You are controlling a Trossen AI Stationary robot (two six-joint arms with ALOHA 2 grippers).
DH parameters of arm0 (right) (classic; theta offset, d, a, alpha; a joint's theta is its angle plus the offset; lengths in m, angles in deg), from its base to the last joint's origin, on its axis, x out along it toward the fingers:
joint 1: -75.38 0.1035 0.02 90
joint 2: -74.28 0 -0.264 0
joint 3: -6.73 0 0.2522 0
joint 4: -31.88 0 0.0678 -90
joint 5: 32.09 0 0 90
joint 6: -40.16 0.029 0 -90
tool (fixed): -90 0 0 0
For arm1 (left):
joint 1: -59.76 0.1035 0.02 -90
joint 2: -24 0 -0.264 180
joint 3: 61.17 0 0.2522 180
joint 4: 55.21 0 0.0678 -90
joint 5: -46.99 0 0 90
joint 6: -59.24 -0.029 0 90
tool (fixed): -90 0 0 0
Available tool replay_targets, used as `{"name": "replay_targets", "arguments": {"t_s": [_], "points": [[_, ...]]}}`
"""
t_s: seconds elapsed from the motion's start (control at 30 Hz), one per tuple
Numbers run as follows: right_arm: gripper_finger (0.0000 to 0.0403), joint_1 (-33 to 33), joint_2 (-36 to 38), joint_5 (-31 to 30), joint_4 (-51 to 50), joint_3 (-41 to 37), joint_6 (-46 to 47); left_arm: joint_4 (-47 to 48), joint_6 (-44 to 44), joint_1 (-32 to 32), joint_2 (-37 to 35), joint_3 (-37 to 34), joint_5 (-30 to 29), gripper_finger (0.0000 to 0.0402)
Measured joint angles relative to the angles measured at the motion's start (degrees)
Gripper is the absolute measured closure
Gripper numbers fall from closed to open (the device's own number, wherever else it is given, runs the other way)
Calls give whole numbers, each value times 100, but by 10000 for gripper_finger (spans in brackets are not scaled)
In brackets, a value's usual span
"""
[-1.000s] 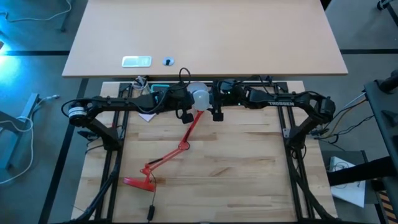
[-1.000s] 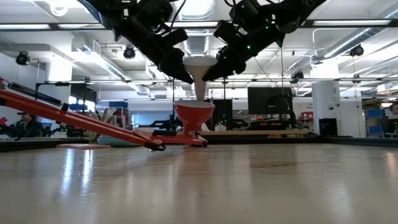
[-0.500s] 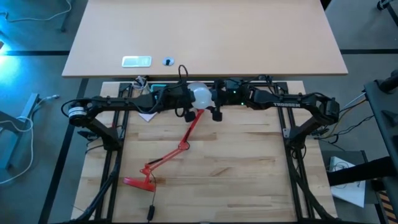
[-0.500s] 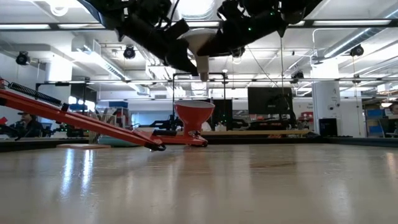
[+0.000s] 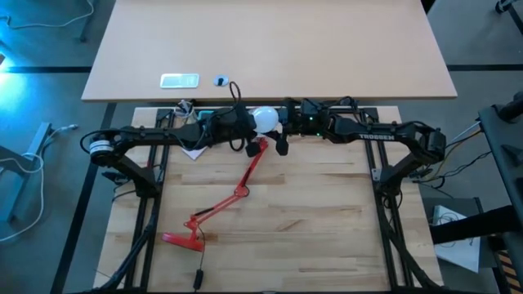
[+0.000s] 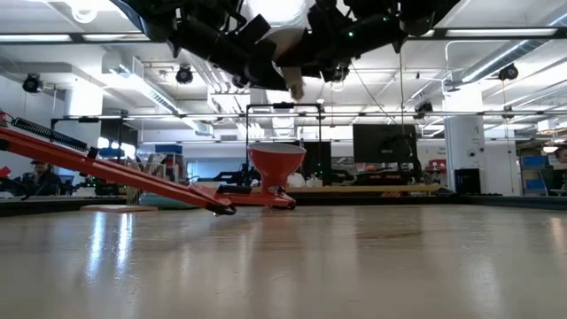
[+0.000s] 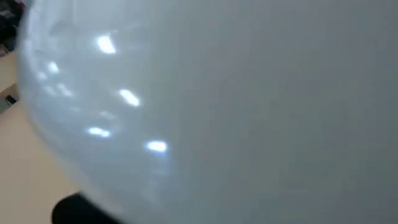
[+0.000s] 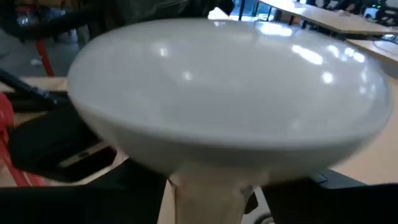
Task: Screw lightbulb
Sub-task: Remove the light bulb from the red lamp
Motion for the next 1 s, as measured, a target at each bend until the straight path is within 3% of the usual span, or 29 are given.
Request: {"name": "replay_targets", "arguments": {"t_s": [0.37,0.5,0.63,0.8,1.0], "points": [[229,4,386,-5,-31,-135,40,-331,8,-85,-375,-143,56,401],[234,2,874,-430,-405,-281,19,-385,32,-136,-715,-444,54,401],[235,2,1445,-1042,-1098,-561,214,-1011,124,-169,-1233,-1071,45,401],[236,13,2285,-1825,-1613,-1160,1106,-1842,336,-181,-1747,-2050,32,401],[236,28,2920,-2411,-2181,-2190,2798,-2166,674,-347,-2199,-2817,21,401]]}}
